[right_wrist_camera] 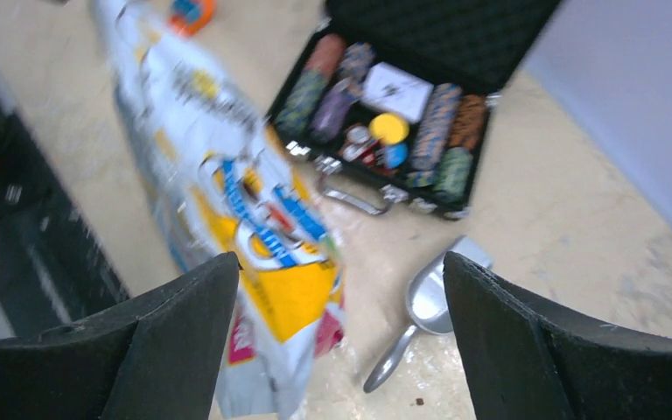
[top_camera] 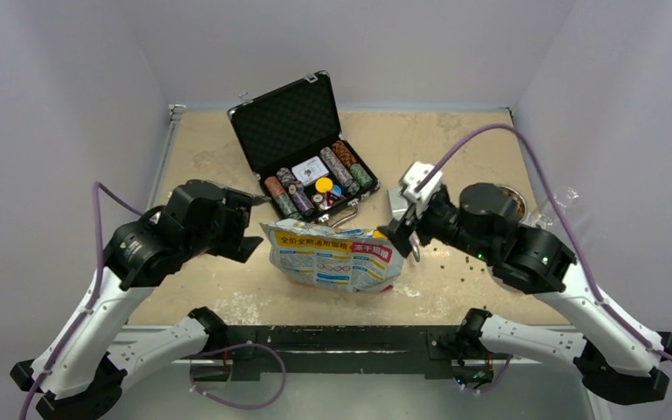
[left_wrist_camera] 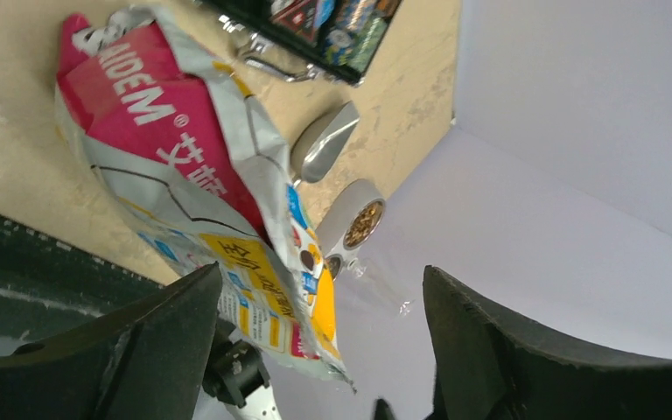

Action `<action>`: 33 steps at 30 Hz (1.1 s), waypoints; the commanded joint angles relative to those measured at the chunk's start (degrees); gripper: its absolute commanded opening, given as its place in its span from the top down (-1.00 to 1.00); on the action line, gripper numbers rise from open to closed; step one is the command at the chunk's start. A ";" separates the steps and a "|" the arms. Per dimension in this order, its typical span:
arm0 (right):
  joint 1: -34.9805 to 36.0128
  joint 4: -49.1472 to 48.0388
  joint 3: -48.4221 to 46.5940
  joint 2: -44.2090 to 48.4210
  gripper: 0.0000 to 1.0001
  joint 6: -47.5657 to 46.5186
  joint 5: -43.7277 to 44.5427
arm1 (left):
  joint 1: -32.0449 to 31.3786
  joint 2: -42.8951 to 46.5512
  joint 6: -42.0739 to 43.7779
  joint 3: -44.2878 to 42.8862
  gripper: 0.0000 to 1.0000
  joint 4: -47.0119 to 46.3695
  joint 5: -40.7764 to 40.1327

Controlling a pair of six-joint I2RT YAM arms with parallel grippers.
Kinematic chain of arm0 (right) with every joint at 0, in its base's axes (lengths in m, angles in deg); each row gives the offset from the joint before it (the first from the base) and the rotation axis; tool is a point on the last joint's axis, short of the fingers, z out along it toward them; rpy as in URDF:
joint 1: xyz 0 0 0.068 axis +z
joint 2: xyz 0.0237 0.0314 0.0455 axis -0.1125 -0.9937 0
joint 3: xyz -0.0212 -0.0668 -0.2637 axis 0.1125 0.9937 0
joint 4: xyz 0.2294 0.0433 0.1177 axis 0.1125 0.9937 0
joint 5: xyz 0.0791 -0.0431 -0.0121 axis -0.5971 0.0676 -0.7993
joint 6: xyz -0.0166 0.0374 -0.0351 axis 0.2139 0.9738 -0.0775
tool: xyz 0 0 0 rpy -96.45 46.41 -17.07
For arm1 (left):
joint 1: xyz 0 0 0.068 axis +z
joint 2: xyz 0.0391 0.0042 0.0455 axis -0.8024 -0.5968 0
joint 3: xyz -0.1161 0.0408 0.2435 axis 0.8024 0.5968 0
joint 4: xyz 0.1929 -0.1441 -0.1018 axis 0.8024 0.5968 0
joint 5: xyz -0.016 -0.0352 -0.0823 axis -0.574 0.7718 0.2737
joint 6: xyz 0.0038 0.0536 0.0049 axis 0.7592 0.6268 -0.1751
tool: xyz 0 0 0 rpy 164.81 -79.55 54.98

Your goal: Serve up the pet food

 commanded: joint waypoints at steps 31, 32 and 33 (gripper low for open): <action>-0.21 -37.13 -26.13 0.29 -0.97 -15.60 60.13 | 0.32 -1.44 117.49 -37.87 -0.86 -43.90 -30.31; -0.21 -36.42 -26.01 0.41 -0.97 -14.82 60.04 | 0.34 -1.01 118.47 -36.67 -0.89 -45.23 -28.51; -0.21 -35.78 -25.89 0.72 -0.97 -14.04 59.79 | 0.36 -0.77 119.41 -35.81 -0.92 -46.06 -26.71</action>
